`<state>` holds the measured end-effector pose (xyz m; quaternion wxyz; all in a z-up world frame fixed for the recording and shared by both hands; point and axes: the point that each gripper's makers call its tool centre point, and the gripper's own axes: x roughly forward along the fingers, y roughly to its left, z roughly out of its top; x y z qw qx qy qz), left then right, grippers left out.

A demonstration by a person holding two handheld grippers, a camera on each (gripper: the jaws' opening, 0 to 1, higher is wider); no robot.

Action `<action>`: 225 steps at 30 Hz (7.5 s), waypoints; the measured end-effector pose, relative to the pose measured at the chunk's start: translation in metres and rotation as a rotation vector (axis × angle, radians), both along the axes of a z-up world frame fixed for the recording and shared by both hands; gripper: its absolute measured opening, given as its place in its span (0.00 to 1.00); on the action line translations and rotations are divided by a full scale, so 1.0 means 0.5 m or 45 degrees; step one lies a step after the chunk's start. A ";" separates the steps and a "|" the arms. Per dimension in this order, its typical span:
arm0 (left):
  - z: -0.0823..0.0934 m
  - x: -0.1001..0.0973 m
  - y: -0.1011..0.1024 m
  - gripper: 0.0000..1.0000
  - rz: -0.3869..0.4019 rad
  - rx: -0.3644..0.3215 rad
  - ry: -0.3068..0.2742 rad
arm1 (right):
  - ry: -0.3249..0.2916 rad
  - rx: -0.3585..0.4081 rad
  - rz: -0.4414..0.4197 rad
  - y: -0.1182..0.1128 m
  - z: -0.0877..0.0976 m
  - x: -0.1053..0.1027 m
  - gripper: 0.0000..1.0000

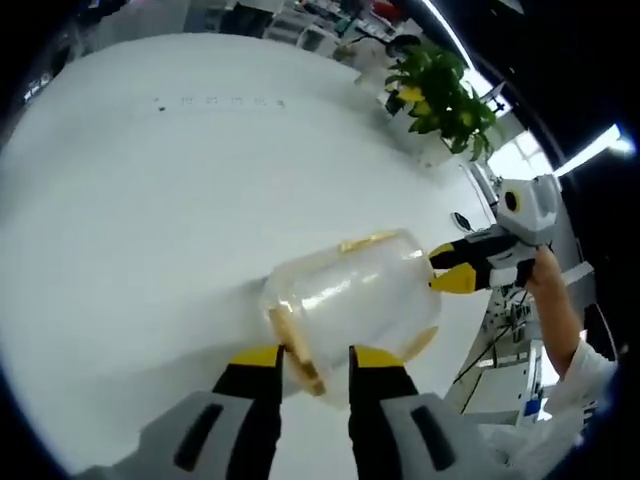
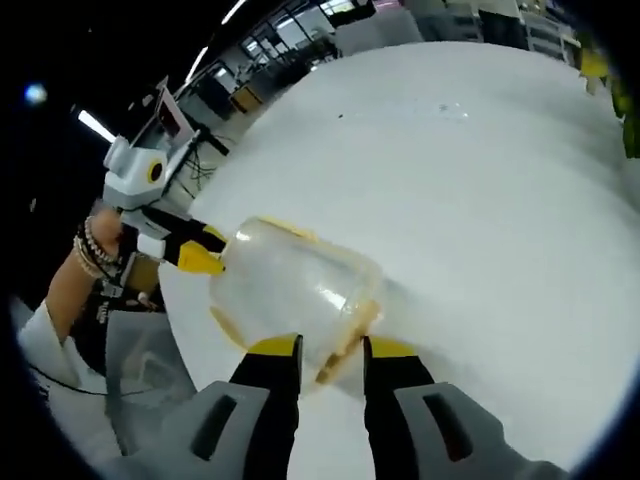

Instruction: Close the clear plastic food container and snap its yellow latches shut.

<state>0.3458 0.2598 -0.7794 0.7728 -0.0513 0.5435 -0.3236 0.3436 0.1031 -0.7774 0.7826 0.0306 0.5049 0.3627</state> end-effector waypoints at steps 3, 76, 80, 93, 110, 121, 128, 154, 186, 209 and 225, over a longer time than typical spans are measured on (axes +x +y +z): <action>0.005 0.007 0.016 0.16 0.004 0.018 -0.041 | -0.053 -0.030 0.021 -0.008 0.011 0.008 0.13; 0.025 -0.083 -0.178 0.00 -0.087 -0.349 -0.369 | -0.213 0.051 0.080 0.170 0.027 0.127 0.00; 0.027 -0.090 -0.177 0.00 -0.084 -0.371 -0.360 | -0.220 0.036 0.068 0.167 0.021 0.133 0.00; -0.016 -0.112 -0.181 0.00 -0.125 -0.323 -0.321 | -0.212 0.035 0.034 0.161 0.009 0.138 0.00; 0.085 -0.062 -0.179 0.08 -0.441 -0.152 -0.642 | -0.309 -0.082 0.282 0.156 0.039 0.130 0.00; 0.068 -0.058 -0.190 0.16 -0.700 -0.008 -0.722 | -0.330 -0.295 0.652 0.155 0.029 0.098 0.06; 0.056 -0.053 -0.189 0.19 -0.889 0.127 -0.773 | -0.294 -0.485 0.911 0.153 0.015 0.090 0.17; 0.011 -0.051 -0.181 0.27 -1.196 0.401 -0.838 | -0.055 -0.717 1.318 0.174 -0.007 0.077 0.30; -0.005 -0.050 -0.186 0.29 -1.259 0.562 -0.948 | -0.026 -0.670 1.279 0.173 -0.012 0.074 0.27; -0.004 -0.058 -0.184 0.31 -1.319 0.552 -0.987 | 0.158 -0.528 1.320 0.166 -0.027 0.066 0.21; -0.007 -0.066 -0.191 0.27 -1.331 0.575 -1.076 | 0.120 -0.579 1.307 0.195 -0.019 0.054 0.23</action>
